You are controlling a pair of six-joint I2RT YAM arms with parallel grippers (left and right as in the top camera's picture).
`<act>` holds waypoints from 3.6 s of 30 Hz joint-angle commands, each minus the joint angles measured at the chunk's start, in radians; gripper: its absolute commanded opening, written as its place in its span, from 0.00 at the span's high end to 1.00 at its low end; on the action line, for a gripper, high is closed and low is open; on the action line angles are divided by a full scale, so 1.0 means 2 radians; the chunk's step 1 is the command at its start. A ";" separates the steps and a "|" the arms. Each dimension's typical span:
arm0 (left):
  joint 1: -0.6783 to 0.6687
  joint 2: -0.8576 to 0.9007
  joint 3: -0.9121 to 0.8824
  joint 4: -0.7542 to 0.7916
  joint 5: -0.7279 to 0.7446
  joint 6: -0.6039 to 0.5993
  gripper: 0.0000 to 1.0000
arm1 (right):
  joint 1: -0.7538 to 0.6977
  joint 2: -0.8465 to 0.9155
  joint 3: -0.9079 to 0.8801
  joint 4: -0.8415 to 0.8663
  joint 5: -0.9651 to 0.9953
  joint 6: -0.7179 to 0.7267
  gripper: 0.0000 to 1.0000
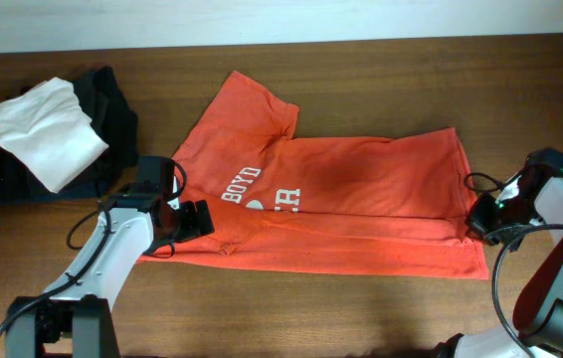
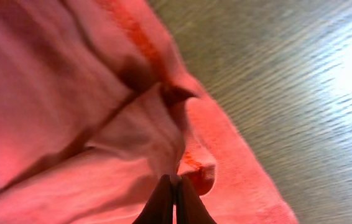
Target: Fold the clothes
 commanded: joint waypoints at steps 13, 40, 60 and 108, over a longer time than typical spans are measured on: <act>-0.001 -0.007 -0.004 0.012 0.004 -0.001 0.02 | 0.001 -0.007 0.074 -0.033 0.067 0.028 0.51; -0.001 0.017 0.188 0.041 0.016 0.120 0.01 | -0.015 -0.128 0.100 -0.079 -0.068 -0.018 0.25; -0.011 0.409 0.461 0.092 0.105 0.156 0.94 | 0.038 -0.122 0.099 -0.090 -0.046 -0.066 0.16; -0.001 0.325 0.484 -0.136 0.105 0.151 0.99 | 0.145 0.194 0.122 0.419 0.147 -0.007 0.49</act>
